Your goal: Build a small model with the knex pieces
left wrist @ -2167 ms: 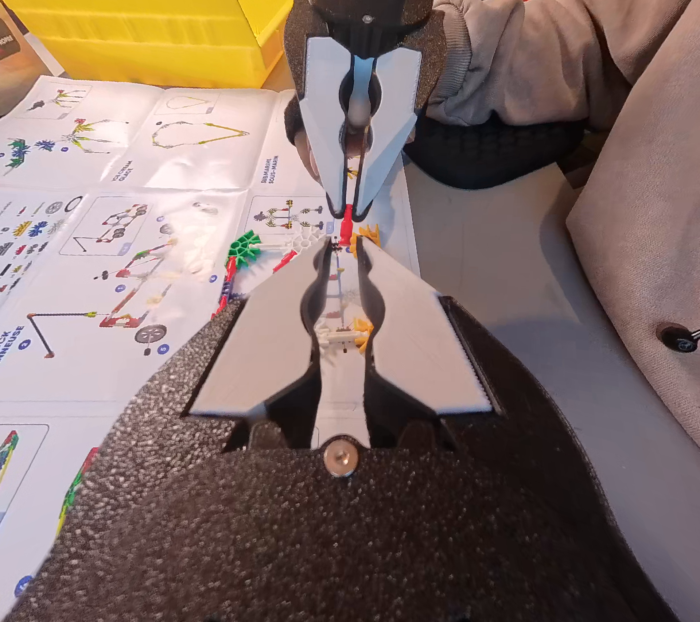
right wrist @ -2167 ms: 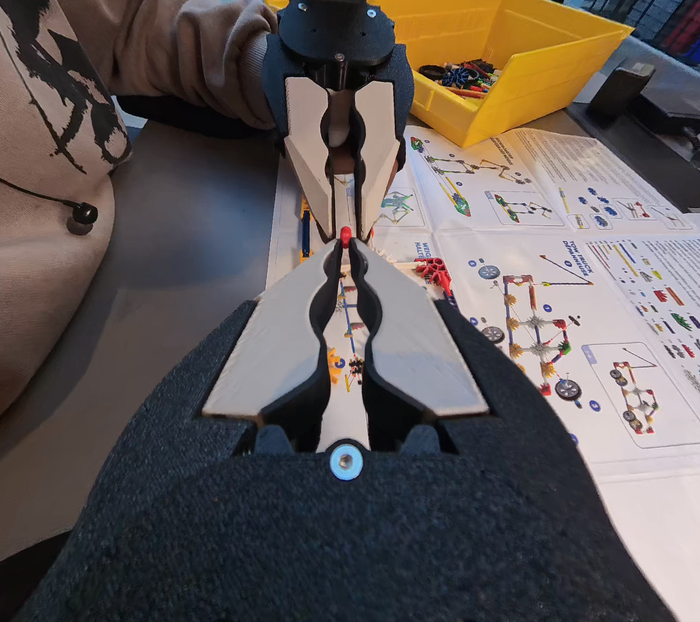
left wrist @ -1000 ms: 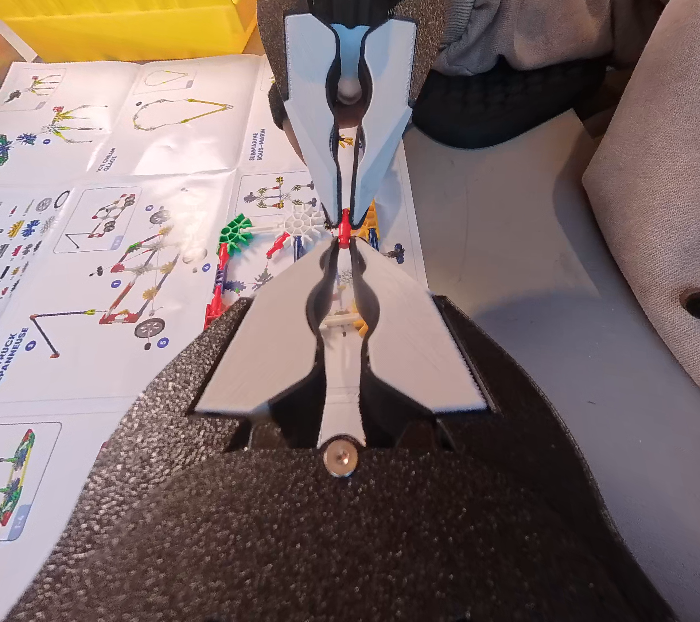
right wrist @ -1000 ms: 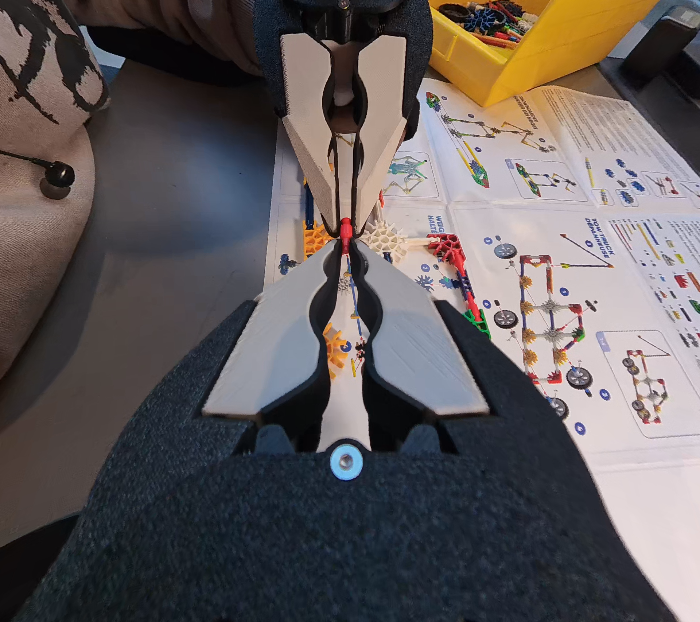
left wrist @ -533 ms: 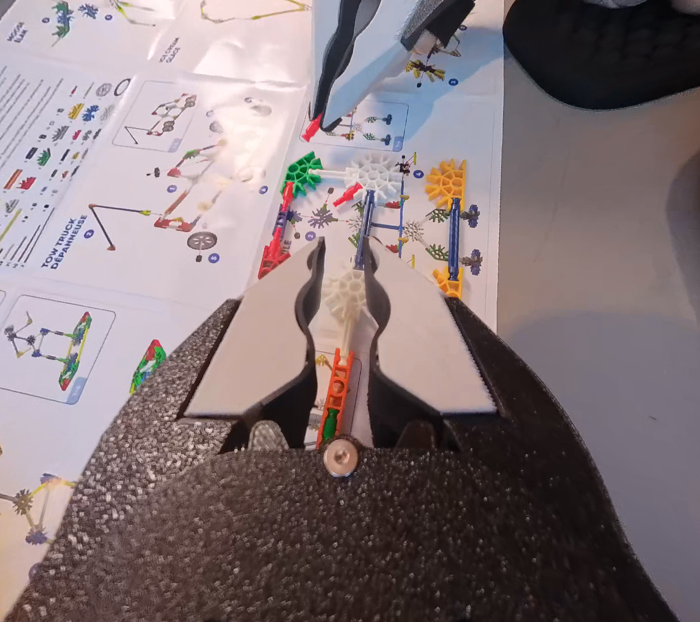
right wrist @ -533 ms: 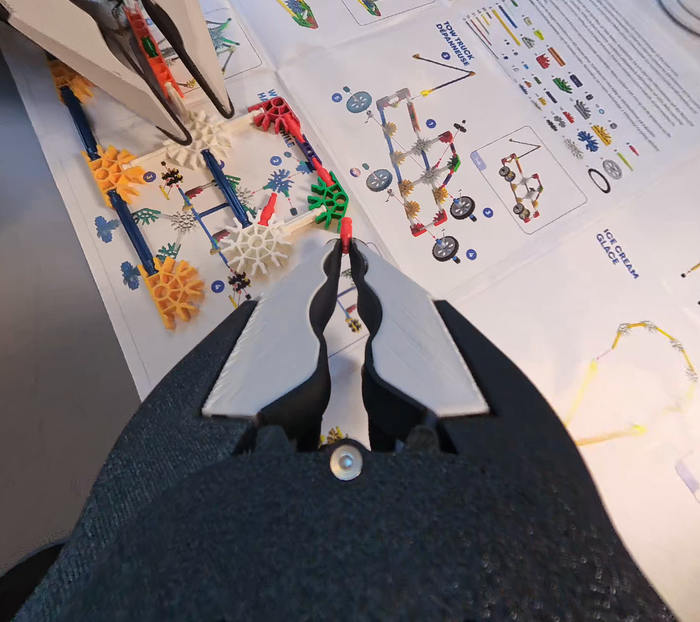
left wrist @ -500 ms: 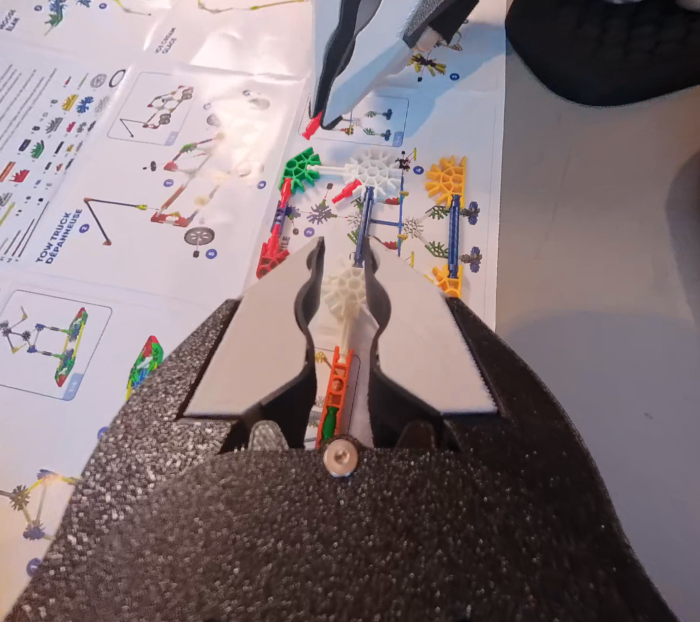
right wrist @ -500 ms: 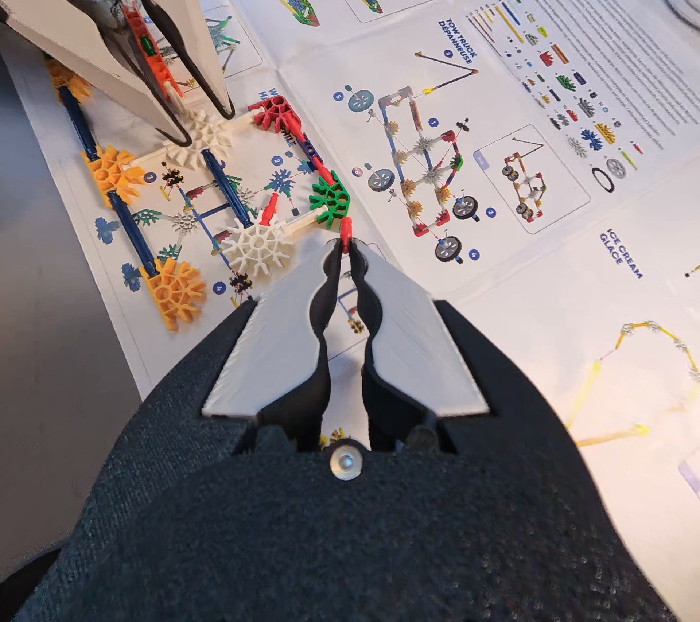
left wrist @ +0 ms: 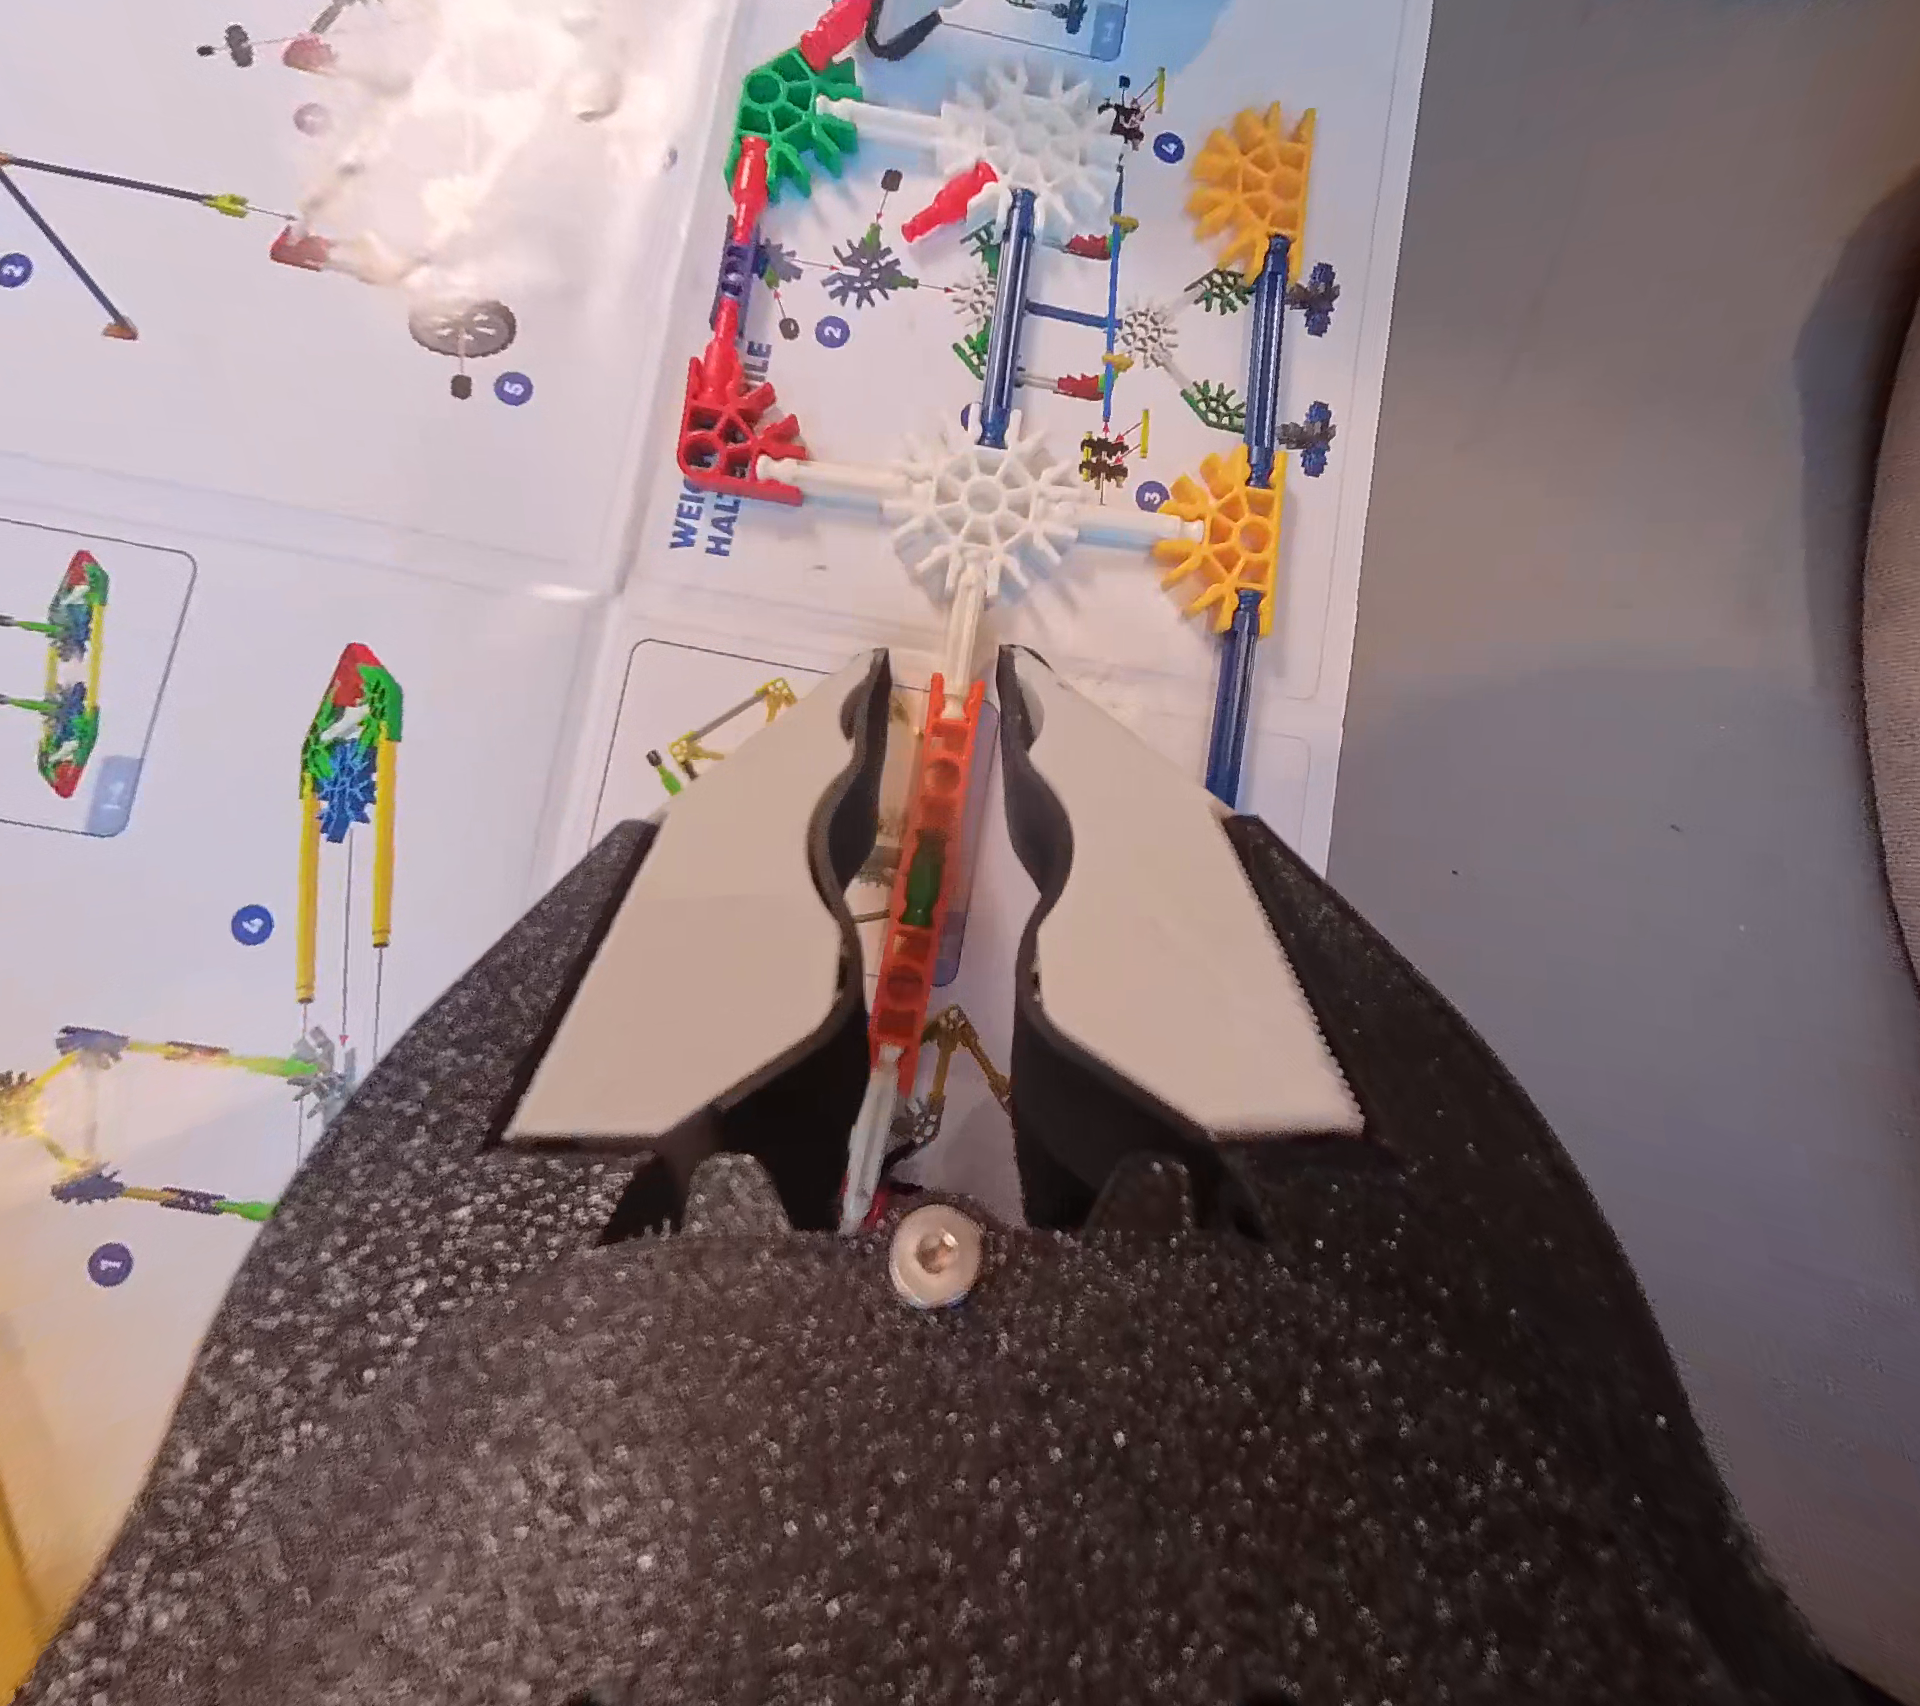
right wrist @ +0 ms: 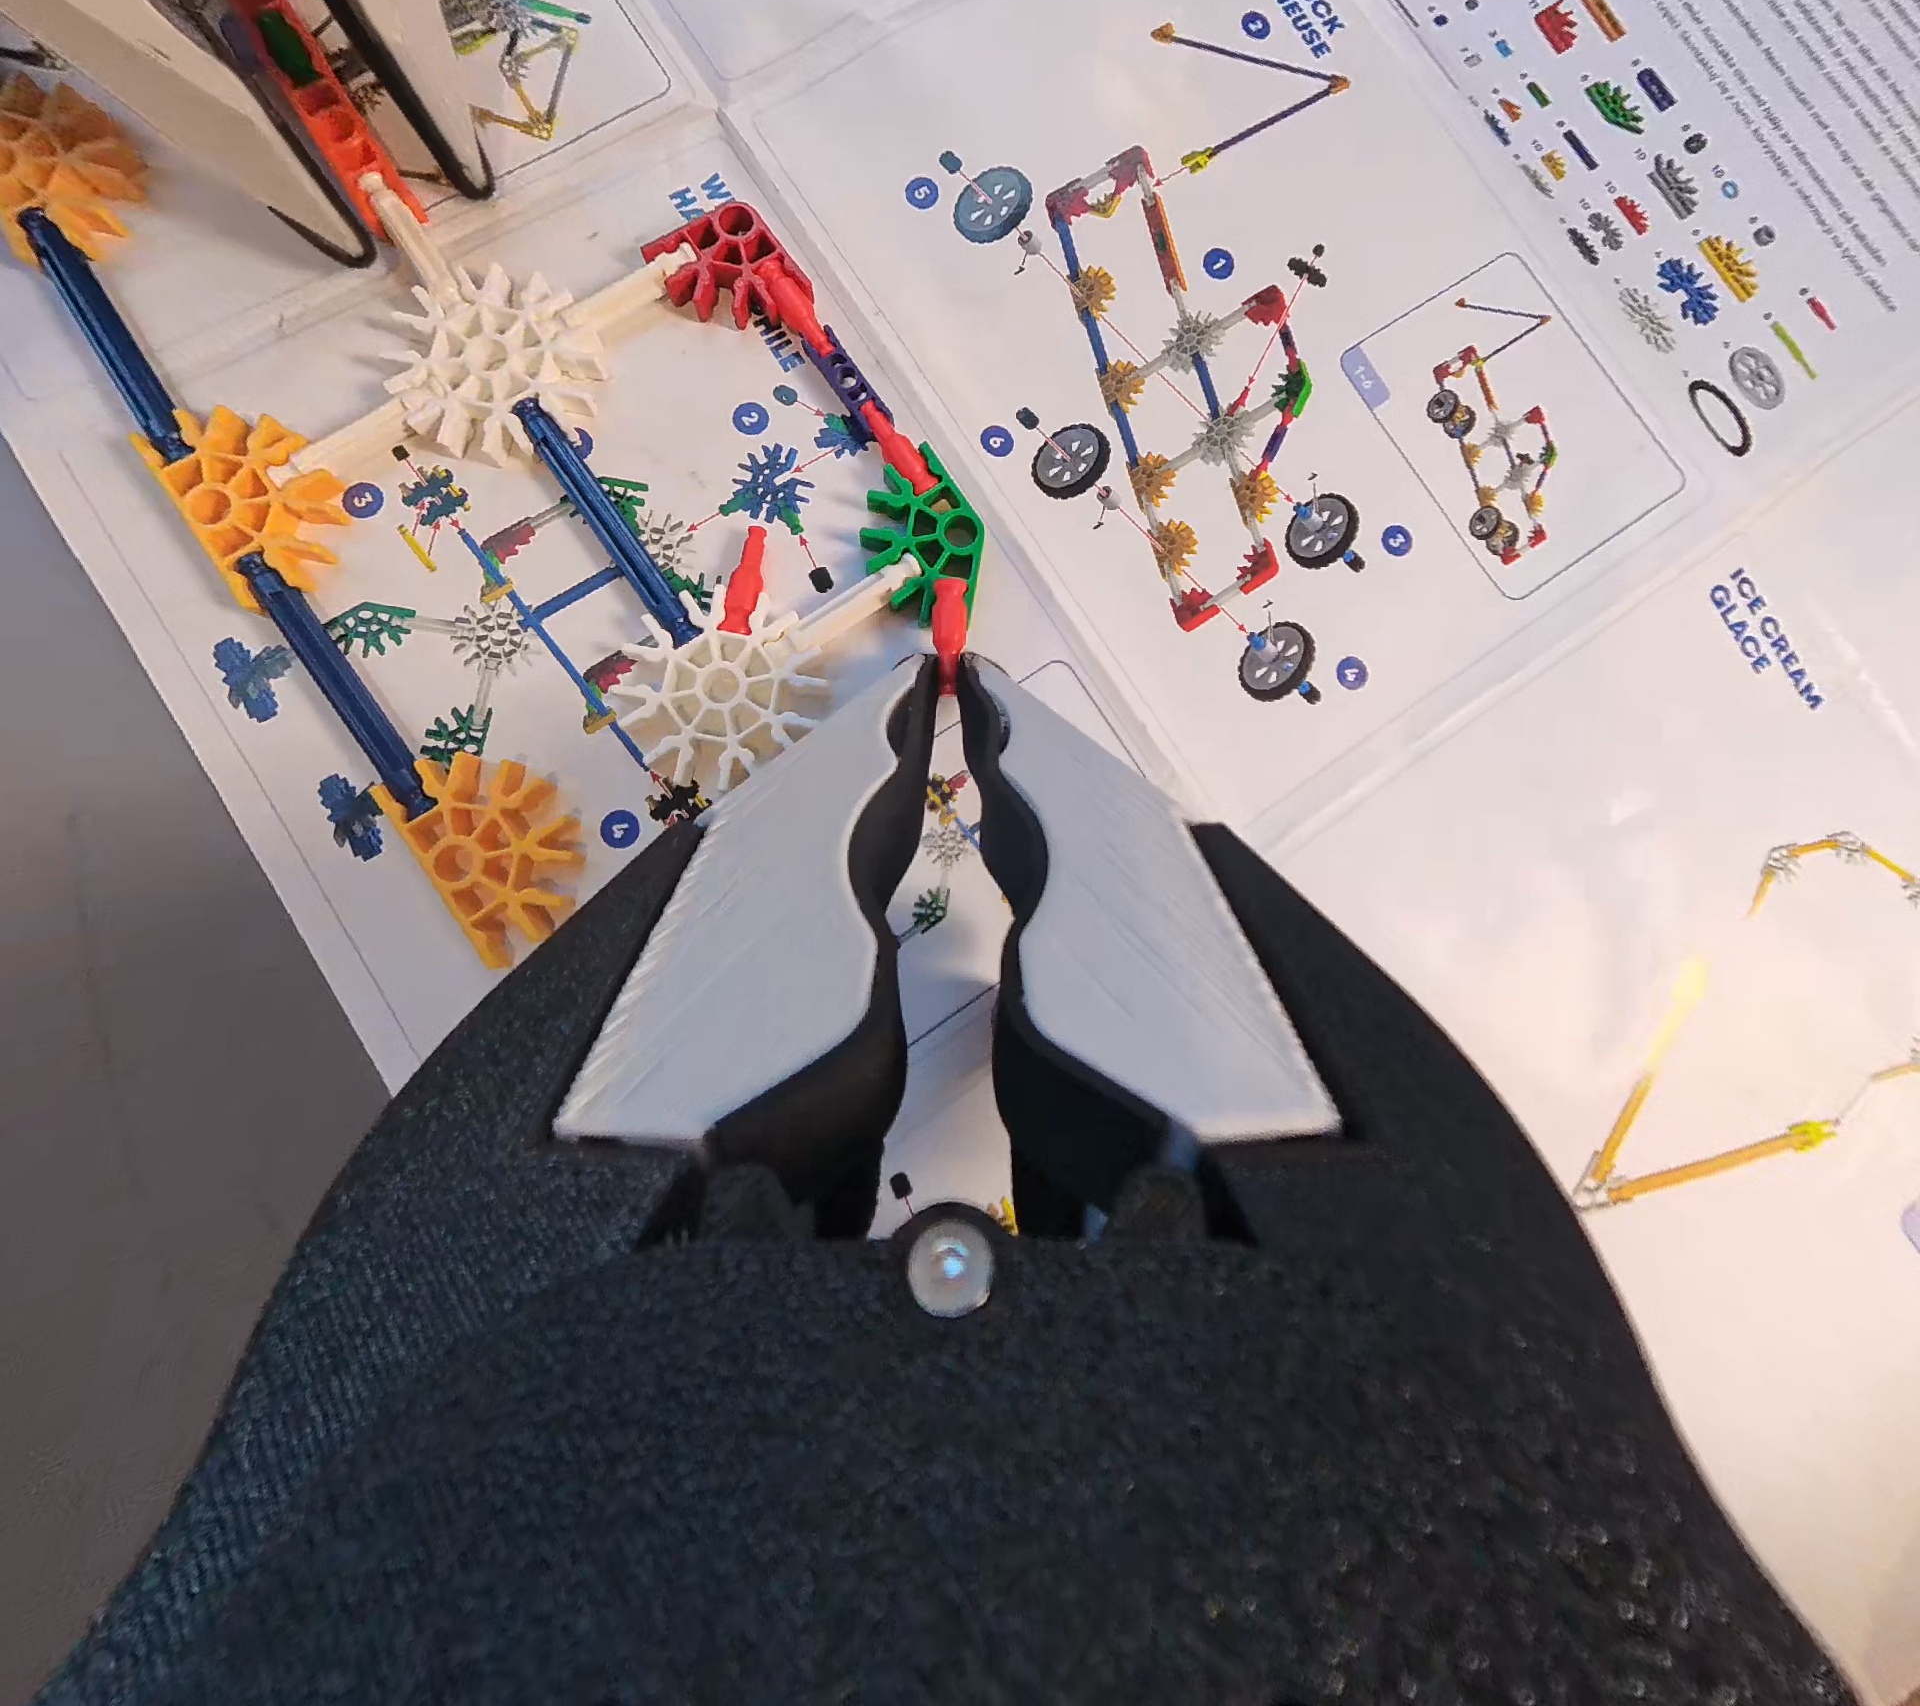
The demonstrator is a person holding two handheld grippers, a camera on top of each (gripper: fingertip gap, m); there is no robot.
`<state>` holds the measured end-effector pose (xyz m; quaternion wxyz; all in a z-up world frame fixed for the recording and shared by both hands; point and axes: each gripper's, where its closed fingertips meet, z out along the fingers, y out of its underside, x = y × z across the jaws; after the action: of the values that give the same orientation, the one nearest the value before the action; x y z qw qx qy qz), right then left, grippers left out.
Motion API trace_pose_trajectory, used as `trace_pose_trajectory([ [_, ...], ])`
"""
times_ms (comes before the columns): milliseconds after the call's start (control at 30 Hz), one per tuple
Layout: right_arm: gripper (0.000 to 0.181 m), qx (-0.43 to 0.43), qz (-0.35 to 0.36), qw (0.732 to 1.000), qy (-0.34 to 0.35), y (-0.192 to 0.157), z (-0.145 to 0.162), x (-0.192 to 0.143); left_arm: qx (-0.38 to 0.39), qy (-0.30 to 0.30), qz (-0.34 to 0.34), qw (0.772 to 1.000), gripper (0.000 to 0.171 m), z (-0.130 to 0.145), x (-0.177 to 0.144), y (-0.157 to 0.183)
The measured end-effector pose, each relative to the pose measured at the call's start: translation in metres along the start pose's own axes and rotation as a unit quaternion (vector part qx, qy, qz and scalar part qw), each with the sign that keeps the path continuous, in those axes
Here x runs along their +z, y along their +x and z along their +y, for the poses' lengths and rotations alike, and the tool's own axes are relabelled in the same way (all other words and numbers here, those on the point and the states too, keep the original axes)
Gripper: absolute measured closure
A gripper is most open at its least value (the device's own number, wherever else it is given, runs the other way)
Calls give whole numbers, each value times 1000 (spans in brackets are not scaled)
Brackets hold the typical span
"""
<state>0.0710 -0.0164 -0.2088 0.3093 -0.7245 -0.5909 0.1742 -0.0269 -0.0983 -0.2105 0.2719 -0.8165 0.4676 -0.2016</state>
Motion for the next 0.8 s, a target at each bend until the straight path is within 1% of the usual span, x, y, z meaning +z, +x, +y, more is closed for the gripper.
trace_pose_trajectory([
  [200,178,3,8,1000,-8,0,1,0,11,-1,-2,1000,165,-1,2,2],
  [367,169,8,-1,1000,-3,-3,-1,0,8,0,0,1000,165,-1,2,2],
  [467,170,13,-1,1000,10,0,-6,-4,8,0,0,1000,165,-1,2,2],
  [533,175,17,-2,1000,21,1,-9,-6,8,0,0,1000,165,-1,2,2],
  [800,178,19,-6,1000,19,0,-10,1,8,3,3,1000,165,-1,2,2],
])
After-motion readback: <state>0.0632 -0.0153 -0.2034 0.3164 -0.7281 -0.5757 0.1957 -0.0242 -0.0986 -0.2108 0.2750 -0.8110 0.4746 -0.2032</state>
